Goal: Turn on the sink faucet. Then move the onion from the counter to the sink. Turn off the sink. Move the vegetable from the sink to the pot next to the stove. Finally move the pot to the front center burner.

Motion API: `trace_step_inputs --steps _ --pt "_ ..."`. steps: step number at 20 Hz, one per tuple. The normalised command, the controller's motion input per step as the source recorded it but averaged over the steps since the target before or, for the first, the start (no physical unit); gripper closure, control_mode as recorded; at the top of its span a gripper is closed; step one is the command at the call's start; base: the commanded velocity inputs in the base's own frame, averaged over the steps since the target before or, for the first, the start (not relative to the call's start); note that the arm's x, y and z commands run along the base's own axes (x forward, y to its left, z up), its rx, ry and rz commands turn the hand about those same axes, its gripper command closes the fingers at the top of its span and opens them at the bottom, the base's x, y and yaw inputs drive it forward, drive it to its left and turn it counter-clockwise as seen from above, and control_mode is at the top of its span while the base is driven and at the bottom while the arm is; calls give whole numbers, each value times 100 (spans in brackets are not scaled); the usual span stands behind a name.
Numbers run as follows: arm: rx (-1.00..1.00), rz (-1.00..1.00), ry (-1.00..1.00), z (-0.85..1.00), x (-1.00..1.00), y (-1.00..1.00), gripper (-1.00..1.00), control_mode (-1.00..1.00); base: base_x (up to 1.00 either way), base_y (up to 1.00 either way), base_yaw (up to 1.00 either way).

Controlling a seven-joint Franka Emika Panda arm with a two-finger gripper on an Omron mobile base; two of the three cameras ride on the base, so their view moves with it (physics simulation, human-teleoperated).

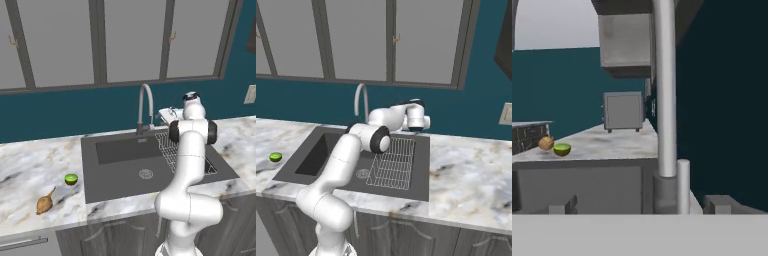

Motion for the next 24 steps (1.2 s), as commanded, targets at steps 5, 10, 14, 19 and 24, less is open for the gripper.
trace_step_inputs --steps 5,10,14,19,24 --pt "0 -8 0 -12 -2 40 -100 -100 0 0 0" --pt "-3 -12 0 -14 -3 44 -100 -100 0 0 0" --pt "-5 -14 0 -1 0 32 -100 -100 0 0 0" --pt "-3 -11 1 -1 -1 21 -100 -100 0 0 0" --pt "0 -7 0 -1 0 9 100 -100 0 0 0"
